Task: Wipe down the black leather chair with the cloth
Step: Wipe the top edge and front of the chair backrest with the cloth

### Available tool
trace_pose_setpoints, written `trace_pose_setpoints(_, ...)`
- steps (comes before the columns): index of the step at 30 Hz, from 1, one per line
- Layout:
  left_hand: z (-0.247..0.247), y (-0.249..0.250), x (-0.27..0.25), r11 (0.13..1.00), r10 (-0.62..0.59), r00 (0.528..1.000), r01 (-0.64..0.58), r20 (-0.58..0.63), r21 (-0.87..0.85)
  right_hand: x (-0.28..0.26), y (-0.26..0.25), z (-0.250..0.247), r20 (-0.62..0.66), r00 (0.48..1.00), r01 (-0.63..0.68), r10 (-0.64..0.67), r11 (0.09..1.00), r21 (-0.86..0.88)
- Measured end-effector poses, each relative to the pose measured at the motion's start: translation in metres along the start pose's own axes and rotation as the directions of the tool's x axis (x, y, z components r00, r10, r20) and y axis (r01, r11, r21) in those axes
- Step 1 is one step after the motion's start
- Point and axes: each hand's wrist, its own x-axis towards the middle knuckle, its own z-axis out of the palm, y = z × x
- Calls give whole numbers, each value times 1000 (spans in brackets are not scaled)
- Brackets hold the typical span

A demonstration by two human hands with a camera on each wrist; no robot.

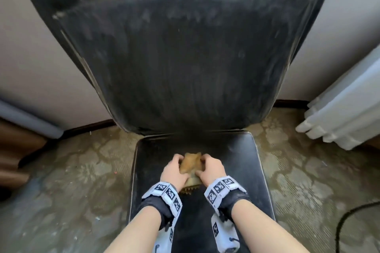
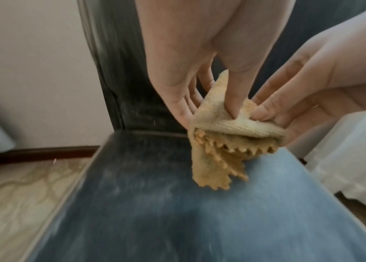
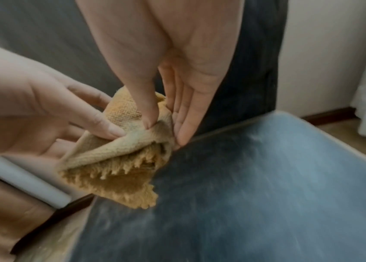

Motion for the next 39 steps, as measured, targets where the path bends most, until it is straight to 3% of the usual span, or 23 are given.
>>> trace_pose_setpoints(5,-96,70,-29,992,96,982,-107,-164,-60,-37,-90,-79,-154,968,175,-196,975,-138)
trace_pose_setpoints(9,-163,114,-62,971,182,934,-220,-309,-93,-68,-148,-132,-279,882,317,-380,916,-245)
trace_pose_setpoints(10,-179,122,-68,960,214,911,-263,-352,-97,-76,-161,-143,-340,830,361,-442,891,-277)
trace_pose_setpoints(12,-210,137,-79,936,256,865,-333,-431,-114,-88,-188,-162,-481,648,444,-590,806,-391)
trace_pose_setpoints(14,-240,149,-85,902,254,823,-391,-508,-181,-90,-212,-170,-476,505,522,-720,694,-496)
trace_pose_setpoints(16,-265,157,-86,868,230,811,-421,-538,-263,-85,-233,-173,-418,401,572,-815,579,-581)
trace_pose_setpoints(18,-283,159,-81,830,228,828,-440,-512,-342,-82,-253,-178,-381,348,607,-857,515,-605)
trace_pose_setpoints(20,-297,159,-72,806,231,840,-447,-490,-387,-79,-271,-179,-405,315,577,-858,512,-637)
trace_pose_setpoints(23,-324,160,-56,748,205,817,-486,-539,-452,-76,-304,-173,-409,213,561,-887,454,-692)
trace_pose_setpoints(25,-345,164,-46,710,198,798,-517,-569,-478,-71,-329,-169,-410,171,527,-896,435,-730)
trace_pose_setpoints(28,-368,165,-24,723,223,791,-526,-570,-448,-54,-356,-174,-417,171,476,-893,445,-758)
trace_pose_setpoints(31,-379,165,-8,749,304,806,-531,-508,-396,-33,-372,-183,-385,269,455,-883,469,-757)
trace_pose_setpoints(33,-379,168,-3,788,375,778,-554,-504,-269,-24,-377,-190,-380,335,456,-862,501,-735)
trace_pose_setpoints(35,-369,172,2,844,437,713,-536,-548,-26,-14,-378,-197,-386,344,466,-856,512,-721)
trace_pose_setpoints(37,-355,179,5,880,450,664,-443,-597,171,-5,-374,-207,-381,324,492,-866,499,-714)
trace_pose_setpoints(39,-346,182,11,916,401,684,-308,-609,258,1,-370,-218,-300,328,537,-896,438,-721)
